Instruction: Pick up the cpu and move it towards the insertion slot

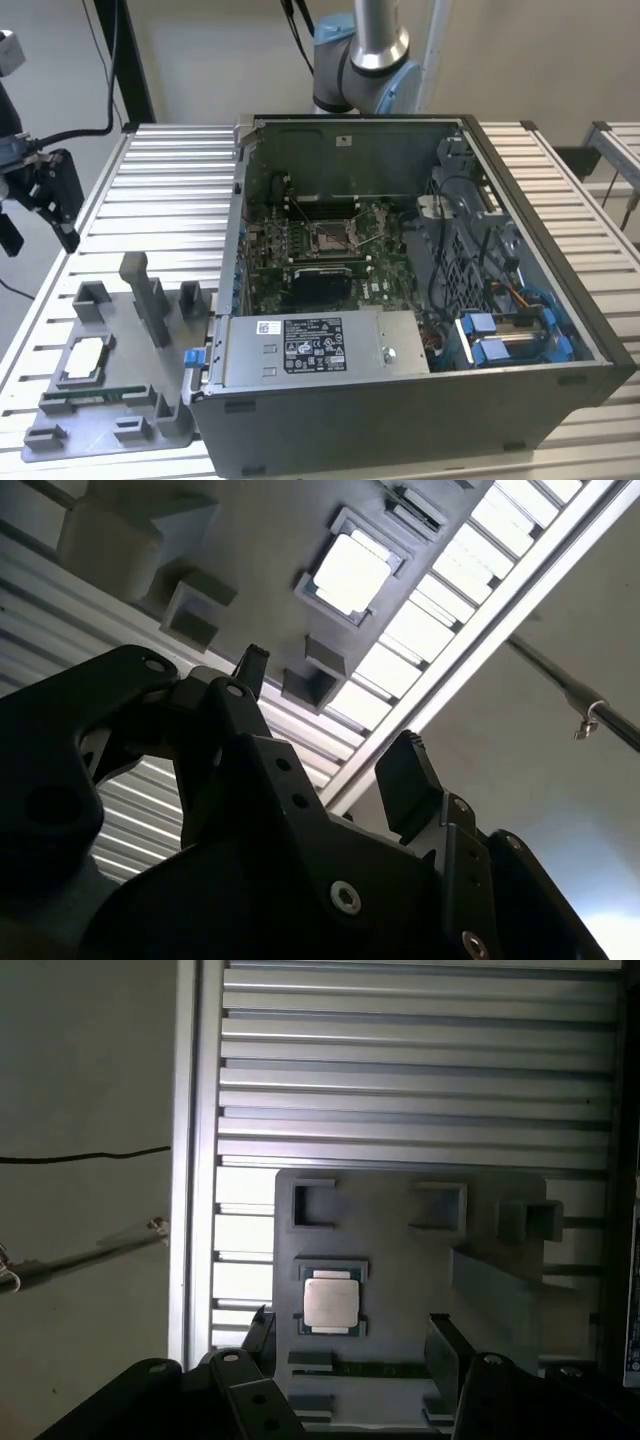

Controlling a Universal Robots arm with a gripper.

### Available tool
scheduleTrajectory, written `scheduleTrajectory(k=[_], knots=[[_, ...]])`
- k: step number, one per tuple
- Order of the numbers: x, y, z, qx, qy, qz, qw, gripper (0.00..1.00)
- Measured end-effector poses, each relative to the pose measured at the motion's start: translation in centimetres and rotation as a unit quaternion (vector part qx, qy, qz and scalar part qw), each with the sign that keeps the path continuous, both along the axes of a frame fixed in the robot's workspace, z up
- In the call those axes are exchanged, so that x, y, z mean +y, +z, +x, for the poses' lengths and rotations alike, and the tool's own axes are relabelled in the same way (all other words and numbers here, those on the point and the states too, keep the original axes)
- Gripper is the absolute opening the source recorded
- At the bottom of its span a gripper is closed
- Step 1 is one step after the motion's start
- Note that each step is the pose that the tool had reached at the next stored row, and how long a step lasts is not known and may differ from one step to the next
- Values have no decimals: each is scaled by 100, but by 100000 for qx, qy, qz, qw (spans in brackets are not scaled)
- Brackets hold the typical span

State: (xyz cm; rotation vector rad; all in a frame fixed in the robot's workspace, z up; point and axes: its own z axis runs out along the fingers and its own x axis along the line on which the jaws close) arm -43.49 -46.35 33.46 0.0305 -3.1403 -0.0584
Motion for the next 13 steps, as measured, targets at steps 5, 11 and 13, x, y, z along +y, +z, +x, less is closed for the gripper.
scheduleTrajectory(k=[5, 11, 13], knots=[[-18, -71, -5, 1, -10, -33, 100000, 100], [-38, -166, -11, -1, -25, -66, 100000, 100], [-45, -201, -13, -2, -28, -76, 100000, 100]])
